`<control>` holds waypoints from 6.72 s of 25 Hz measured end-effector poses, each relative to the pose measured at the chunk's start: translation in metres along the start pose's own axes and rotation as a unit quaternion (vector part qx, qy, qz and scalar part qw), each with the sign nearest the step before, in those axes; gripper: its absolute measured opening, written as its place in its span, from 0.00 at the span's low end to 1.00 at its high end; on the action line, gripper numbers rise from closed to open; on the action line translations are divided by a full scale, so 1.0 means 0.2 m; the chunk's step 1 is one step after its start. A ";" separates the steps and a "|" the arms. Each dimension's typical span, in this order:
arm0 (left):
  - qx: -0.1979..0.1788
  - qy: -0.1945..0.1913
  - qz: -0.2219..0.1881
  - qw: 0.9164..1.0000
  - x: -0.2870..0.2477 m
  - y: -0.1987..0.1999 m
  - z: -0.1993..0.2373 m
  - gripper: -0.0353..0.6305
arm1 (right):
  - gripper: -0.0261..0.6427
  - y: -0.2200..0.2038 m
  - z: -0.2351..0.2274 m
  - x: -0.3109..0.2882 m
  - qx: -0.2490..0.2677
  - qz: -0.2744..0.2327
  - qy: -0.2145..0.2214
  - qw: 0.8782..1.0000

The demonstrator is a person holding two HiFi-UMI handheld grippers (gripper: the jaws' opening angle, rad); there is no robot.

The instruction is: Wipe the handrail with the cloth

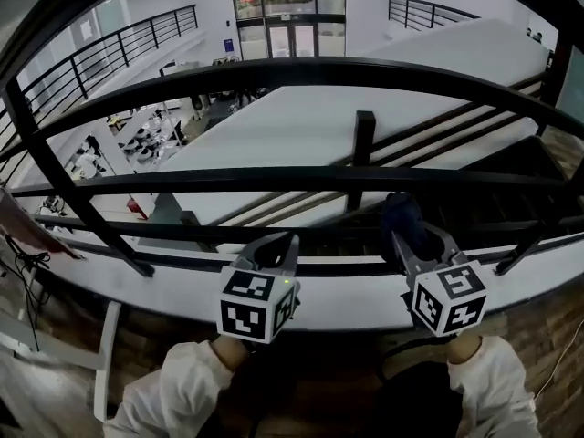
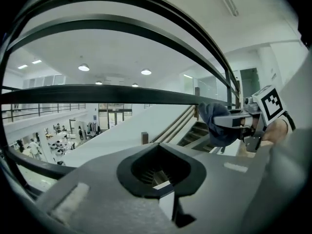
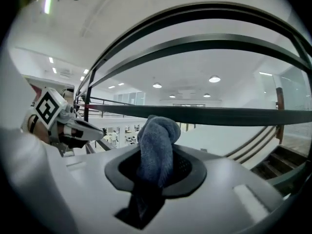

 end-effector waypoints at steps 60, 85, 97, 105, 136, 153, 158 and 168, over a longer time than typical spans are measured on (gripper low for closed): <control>0.051 0.207 0.108 0.971 1.35 -0.91 2.40 0.06 | 0.18 -1.08 3.13 -1.74 -0.032 0.178 0.163 0.970; 0.024 0.253 0.138 0.957 0.86 -0.78 1.18 0.06 | 0.18 -1.24 1.65 -1.12 -0.010 0.185 0.169 0.968; 0.029 0.217 0.139 0.966 0.41 -0.95 0.46 0.06 | 0.18 -1.31 0.80 -0.76 -0.007 0.184 0.132 0.974; 0.016 0.172 0.119 0.978 -0.07 -1.00 0.01 0.06 | 0.18 -1.34 0.29 -0.56 0.000 0.185 0.114 0.976; 0.002 0.018 0.104 0.994 -0.91 -1.02 -1.11 0.06 | 0.18 -1.47 -1.01 0.14 0.015 0.201 0.031 0.979; 0.025 -0.062 0.103 0.992 -1.22 -1.01 -1.63 0.06 | 0.18 -1.50 -1.76 0.49 0.008 0.204 -0.030 0.978; 0.040 -0.076 0.121 0.989 -1.26 -1.04 -1.74 0.06 | 0.18 -1.50 -1.86 0.56 0.015 0.199 -0.050 0.979; 0.044 -0.123 0.126 0.983 -1.29 -1.04 -1.91 0.06 | 0.18 -1.53 -2.21 0.76 0.042 0.209 -0.124 0.969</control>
Point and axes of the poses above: the fingertips, and each gripper's own axes: x backward along the fingers, z to its left, y out of its top, the point moved 3 cm from there along x, backward along the fingers, and after that the axes turned 12 degrees about -z, right-handed, at the moved point
